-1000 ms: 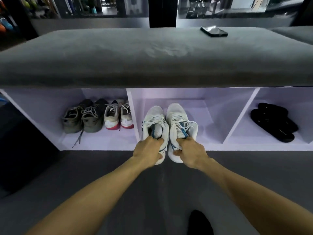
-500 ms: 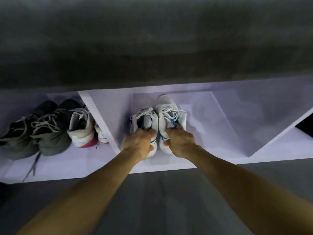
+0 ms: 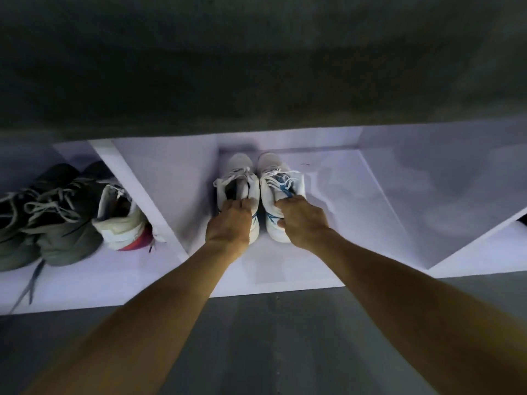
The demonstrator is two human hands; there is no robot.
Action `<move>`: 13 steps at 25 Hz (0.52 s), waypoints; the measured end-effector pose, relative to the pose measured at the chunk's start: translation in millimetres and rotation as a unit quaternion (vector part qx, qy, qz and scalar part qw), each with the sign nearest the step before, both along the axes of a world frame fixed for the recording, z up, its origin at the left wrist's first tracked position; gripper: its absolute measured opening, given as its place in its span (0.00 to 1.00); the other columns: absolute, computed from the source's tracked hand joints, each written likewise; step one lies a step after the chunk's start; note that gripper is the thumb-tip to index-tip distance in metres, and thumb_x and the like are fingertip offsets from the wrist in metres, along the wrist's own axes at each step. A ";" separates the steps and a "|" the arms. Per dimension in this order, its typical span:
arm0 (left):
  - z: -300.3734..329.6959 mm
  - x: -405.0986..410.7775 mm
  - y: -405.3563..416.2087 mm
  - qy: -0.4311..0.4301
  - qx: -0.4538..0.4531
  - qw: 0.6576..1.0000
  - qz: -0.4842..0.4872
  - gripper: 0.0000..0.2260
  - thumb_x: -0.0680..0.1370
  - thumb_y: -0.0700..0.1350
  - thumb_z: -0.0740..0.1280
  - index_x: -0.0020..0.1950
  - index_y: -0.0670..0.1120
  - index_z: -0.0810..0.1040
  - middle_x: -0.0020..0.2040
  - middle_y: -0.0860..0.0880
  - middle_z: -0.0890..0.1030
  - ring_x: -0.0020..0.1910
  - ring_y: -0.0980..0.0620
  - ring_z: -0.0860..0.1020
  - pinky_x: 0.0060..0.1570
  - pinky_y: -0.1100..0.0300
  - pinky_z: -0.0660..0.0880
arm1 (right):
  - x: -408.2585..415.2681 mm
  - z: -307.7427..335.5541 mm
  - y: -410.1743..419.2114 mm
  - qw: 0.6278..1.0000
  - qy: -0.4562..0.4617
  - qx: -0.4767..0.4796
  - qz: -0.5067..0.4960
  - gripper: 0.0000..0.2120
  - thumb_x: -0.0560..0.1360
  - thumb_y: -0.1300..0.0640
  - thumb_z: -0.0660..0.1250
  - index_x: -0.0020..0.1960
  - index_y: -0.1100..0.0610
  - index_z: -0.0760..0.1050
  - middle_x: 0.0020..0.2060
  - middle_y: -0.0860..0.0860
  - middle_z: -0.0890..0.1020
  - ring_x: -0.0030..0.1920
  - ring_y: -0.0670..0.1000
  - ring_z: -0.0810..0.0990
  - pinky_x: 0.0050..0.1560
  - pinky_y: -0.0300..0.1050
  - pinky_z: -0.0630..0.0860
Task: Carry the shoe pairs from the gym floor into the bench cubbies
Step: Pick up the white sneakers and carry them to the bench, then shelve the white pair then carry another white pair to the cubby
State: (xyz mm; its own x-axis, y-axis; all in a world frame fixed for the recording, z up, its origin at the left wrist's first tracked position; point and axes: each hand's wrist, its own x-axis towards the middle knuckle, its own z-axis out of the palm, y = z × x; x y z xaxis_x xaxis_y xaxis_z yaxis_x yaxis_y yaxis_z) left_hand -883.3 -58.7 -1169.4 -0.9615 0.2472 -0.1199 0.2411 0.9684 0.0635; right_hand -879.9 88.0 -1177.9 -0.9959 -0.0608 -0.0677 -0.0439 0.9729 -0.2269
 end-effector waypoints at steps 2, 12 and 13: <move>6.8 8.7 -4.3 -0.004 0.006 1.000 -0.002 0.28 0.78 0.46 0.65 0.74 0.49 0.56 0.69 0.48 0.67 0.69 0.47 0.65 0.50 0.51 0.74 | 9.6 9.9 3.6 1.000 0.009 -0.006 0.008 0.20 0.75 0.51 0.66 0.65 0.52 0.68 0.64 0.51 0.74 0.67 0.53 0.68 0.58 0.49 0.71; 113.6 102.8 -3.1 0.021 -0.035 0.999 -0.015 0.22 0.75 0.56 0.65 0.67 0.52 0.69 0.64 0.50 0.74 0.60 0.45 0.74 0.53 0.52 0.72 | 106.0 133.4 -2.1 0.996 -0.041 0.008 0.082 0.27 0.73 0.45 0.67 0.69 0.50 0.65 0.68 0.52 0.70 0.65 0.57 0.68 0.62 0.54 0.67; 130.4 115.1 -2.4 0.023 -0.033 0.999 -0.012 0.21 0.75 0.58 0.65 0.66 0.53 0.71 0.63 0.50 0.75 0.59 0.45 0.75 0.52 0.53 0.71 | 119.7 151.3 -2.7 0.995 -0.045 -0.005 0.092 0.24 0.74 0.46 0.67 0.67 0.50 0.67 0.66 0.52 0.72 0.63 0.58 0.70 0.60 0.53 0.68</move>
State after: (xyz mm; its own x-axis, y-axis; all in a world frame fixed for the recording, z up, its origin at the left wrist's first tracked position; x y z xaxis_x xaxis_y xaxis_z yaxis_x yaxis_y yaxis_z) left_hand -768.2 -61.2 -1039.0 -0.9604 0.2626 -0.0936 0.2648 0.9642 -0.0124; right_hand -760.3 85.4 -1026.6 -0.9575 -0.2431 -0.1549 -0.2006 0.9478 -0.2478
